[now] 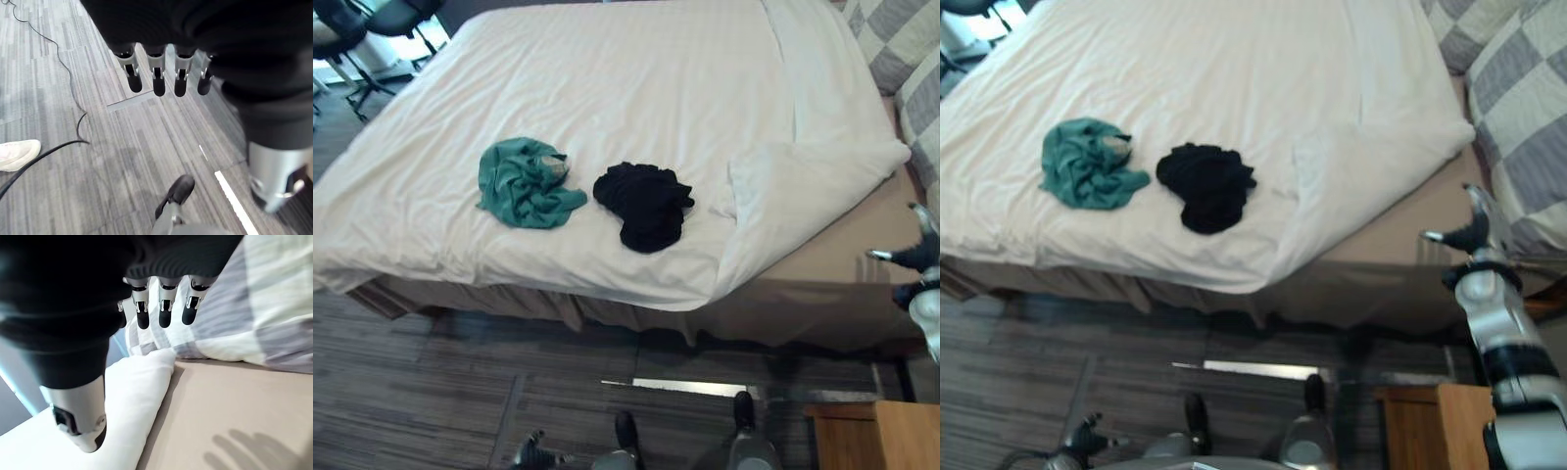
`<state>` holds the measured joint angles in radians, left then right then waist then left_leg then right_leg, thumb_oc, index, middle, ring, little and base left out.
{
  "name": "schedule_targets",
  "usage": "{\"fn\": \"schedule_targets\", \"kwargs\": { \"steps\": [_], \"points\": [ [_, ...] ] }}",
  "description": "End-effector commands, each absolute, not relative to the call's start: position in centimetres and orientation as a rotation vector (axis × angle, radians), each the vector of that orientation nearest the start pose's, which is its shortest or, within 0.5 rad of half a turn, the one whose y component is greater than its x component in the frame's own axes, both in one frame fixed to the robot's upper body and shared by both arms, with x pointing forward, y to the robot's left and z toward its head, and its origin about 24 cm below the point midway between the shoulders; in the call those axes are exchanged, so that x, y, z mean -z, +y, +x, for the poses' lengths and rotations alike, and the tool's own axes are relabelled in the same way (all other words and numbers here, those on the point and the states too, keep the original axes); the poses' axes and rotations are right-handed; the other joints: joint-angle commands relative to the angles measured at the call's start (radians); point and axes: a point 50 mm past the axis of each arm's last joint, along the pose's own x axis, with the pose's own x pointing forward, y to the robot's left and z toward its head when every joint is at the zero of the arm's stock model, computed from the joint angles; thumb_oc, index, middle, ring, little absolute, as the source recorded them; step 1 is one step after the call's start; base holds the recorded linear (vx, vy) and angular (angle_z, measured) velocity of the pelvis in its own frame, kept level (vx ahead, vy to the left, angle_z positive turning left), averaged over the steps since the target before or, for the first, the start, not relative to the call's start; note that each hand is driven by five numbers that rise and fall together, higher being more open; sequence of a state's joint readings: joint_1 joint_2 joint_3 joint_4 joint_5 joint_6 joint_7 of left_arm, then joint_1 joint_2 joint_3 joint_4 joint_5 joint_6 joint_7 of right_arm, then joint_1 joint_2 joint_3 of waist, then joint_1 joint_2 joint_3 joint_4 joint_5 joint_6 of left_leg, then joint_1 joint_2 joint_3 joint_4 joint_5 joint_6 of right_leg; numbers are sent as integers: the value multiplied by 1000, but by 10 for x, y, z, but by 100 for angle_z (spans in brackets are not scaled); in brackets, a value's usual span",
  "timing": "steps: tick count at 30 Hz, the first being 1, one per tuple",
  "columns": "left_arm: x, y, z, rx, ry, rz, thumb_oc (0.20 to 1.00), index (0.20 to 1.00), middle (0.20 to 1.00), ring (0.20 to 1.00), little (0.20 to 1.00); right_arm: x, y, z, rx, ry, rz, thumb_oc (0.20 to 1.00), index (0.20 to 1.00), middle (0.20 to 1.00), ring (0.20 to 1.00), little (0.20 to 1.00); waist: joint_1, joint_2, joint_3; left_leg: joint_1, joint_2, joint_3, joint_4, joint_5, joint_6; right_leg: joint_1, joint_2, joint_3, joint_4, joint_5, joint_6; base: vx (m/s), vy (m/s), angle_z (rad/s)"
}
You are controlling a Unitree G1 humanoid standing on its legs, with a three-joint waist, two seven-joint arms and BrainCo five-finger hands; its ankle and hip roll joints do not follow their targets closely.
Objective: Tidy up the quilt and then pick up the clothes from the bed and put them into the laundry hamper.
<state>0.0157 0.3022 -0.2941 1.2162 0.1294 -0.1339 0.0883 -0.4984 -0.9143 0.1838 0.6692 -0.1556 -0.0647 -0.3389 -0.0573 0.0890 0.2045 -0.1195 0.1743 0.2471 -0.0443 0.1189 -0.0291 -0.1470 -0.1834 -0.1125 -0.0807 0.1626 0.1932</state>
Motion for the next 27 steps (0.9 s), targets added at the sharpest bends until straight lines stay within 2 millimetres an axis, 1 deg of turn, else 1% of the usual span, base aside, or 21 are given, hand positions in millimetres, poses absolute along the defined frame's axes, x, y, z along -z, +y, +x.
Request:
{"fn": "schedule_targets", "kwargs": {
  "steps": [1, 2, 3, 4, 6, 7, 9, 10, 11, 12, 13, 14, 15, 16, 18, 19, 21, 24, 25, 26, 27],
  "points": [
    [125, 269, 155, 28, 904, 674, 1000, 1000, 1000, 1000, 1000, -234, -360, 334, 620, -214, -1144, 1000, 1000, 1000, 1000, 1000, 16, -75, 116, -16, 82, -7, 163, 15, -158, -15, -43, -3, 47, -72, -1, -126, -237, 61],
    [123, 267, 160, 24, 886, 675, 1000, 1000, 1000, 1000, 1000, -243, -362, 337, 637, -209, -1162, 1000, 1000, 1000, 1000, 1000, 13, -69, 131, -48, 77, 20, 163, 28, -154, -25, -45, -19, 52, -78, -8, -79, -162, 70],
    [122, 266, 163, 23, 873, 671, 1000, 1000, 1000, 1000, 1000, -251, -359, 341, 640, -220, -1174, 1000, 1000, 1000, 1000, 1000, 12, -65, 144, -65, 52, 42, 136, 9, -141, -41, -43, -25, 58, -81, -9, -15, -66, 55],
    [125, 265, 159, 27, 888, 672, 1000, 1000, 1000, 1000, 1000, -250, -367, 341, 655, -166, -1211, 1000, 1000, 1000, 1000, 1000, 13, -50, 148, -75, 19, 56, 97, -3, -126, -73, -31, -25, 77, -87, -9, -7, -30, 25],
    [125, 261, 159, 50, 876, 672, 1000, 1000, 1000, 1000, 1000, -274, -349, 354, 629, -234, -1253, 1000, 1000, 1000, 1000, 1000, 6, -31, 158, -81, 14, 82, 4, 16, -120, -124, -10, -9, 89, -85, -7, -22, -20, -3],
    [125, 260, 160, 51, 875, 675, 1000, 1000, 1000, 1000, 1000, -280, -344, 358, 635, -243, -1242, 1000, 1000, 1000, 1000, 1000, 13, -28, 166, -102, 8, 72, -3, 29, -123, -153, -3, -4, 93, -79, -7, -54, -46, -16],
    [125, 258, 163, 65, 867, 683, 1000, 1000, 1000, 1000, 1000, -289, -336, 363, 630, -268, -1266, 1000, 1000, 1000, 1000, 1000, 6, -21, 167, -120, 13, 98, -38, 50, -128, -197, 3, -14, 100, -68, -8, -27, -29, -18],
    [125, 258, 163, 65, 867, 682, 1000, 1000, 1000, 1000, 1000, -290, -336, 364, 630, -269, -1267, 1000, 1000, 1000, 1000, 1000, 5, -21, 166, -122, 13, 98, -38, 51, -128, -199, 3, -14, 101, -68, -8, 0, 0, 0],
    [126, 254, 165, 78, 864, 684, 1000, 1000, 1000, 1000, 1000, -299, -324, 370, 632, -303, -1280, 1000, 1000, 1000, 1000, 1000, 15, -13, 176, -154, 26, 106, -43, 64, -134, -248, 11, -15, 112, -61, -11, -11, -6, 10],
    [126, 253, 166, 78, 864, 683, 1000, 1000, 1000, 1000, 1000, -299, -324, 370, 632, -303, -1281, 1000, 1000, 1000, 1000, 1000, 14, -13, 176, -155, 26, 106, -43, 64, -134, -248, 11, -15, 113, -61, -11, 0, 0, 0],
    [126, 249, 167, 90, 858, 678, 1000, 1000, 1000, 1000, 1000, -309, -315, 373, 644, -361, -1243, 1000, 1000, 1000, 1000, 1000, 22, -8, 184, -171, 32, 105, -43, 71, -139, -268, 11, -15, 119, -60, -13, -13, -3, -6],
    [126, 249, 167, 90, 858, 677, 1000, 1000, 1000, 1000, 1000, -309, -314, 373, 644, -361, -1243, 1000, 1000, 1000, 1000, 1000, 21, -8, 184, -171, 32, 105, -43, 71, -139, -269, 11, -15, 119, -60, -13, -17, -11, -5],
    [127, 246, 168, 103, 855, 675, 1000, 1000, 1000, 1000, 1000, -320, -308, 373, 652, -409, -1230, 1000, 1000, 1000, 1000, 1000, 24, -6, 185, -180, 33, 105, -43, 74, -141, -277, 12, -17, 120, -58, -13, 0, 0, 0],
    [127, 246, 168, 103, 855, 675, 1000, 1000, 1000, 1000, 1000, -320, -308, 373, 652, -409, -1230, 1000, 1000, 1000, 1000, 1000, 24, -6, 185, -180, 33, 105, -43, 74, -141, -277, 12, -17, 120, -58, -13, 0, 0, 0],
    [127, 241, 169, 127, 843, 675, 1000, 1000, 1000, 1000, 1000, -334, -294, 374, 646, -502, -1210, 1000, 1000, 1000, 1000, 1000, 32, -4, 189, -195, 37, 102, -43, 78, -144, -288, 14, -18, 121, -58, -13, 0, 0, 0],
    [127, 238, 171, 133, 833, 667, 1000, 1000, 1000, 1000, 1000, -346, -282, 372, 634, -574, -1215, 1000, 1000, 1000, 1000, 1000, 36, -5, 188, -203, 38, 95, -43, 82, -147, -290, 16, -23, 119, -57, -14, 0, 0, 0],
    [126, 236, 173, 134, 824, 660, 1000, 1000, 1000, 1000, 1000, -357, -266, 371, 605, -649, -1219, 1000, 1000, 1000, 1000, 1000, 37, -6, 189, -204, 41, 91, -43, 83, -151, -284, 17, -30, 113, -56, -15, 16, -15, -10],
    [126, 235, 173, 135, 827, 656, 1000, 1000, 1000, 1000, 1000, -365, -250, 373, 562, -695, -1207, 1000, 1000, 1000, 1000, 1000, 39, -15, 190, -198, 47, 84, -43, 83, -155, -269, 20, -37, 103, -56, -15, 10, -7, -2],
    [126, 235, 173, 135, 826, 656, 1000, 1000, 1000, 1000, 1000, -365, -250, 373, 562, -695, -1207, 1000, 1000, 1000, 1000, 1000, 39, -15, 191, -198, 47, 84, -43, 83, -155, -268, 20, -37, 103, -56, -15, 38, 2, 5],
    [128, 236, 170, 143, 842, 669, 1000, 1000, 1000, 1000, 1000, -366, -244, 374, 541, -698, -1225, 1000, 1000, 1000, 1000, 1000, 35, -28, 190, -184, 50, 76, -43, 81, -157, -246, 22, -42, 98, -58, -17, 55, 18, 11],
    [129, 237, 169, 145, 852, 671, 1000, 1000, 1000, 1000, 1000, -365, -245, 374, 544, -687, -1246, 1000, 1000, 1000, 1000, 1000, 33, -38, 189, -168, 54, 71, -43, 78, -157, -225, 22, -48, 95, -60, -18, 55, 18, 12]
  ]
}}
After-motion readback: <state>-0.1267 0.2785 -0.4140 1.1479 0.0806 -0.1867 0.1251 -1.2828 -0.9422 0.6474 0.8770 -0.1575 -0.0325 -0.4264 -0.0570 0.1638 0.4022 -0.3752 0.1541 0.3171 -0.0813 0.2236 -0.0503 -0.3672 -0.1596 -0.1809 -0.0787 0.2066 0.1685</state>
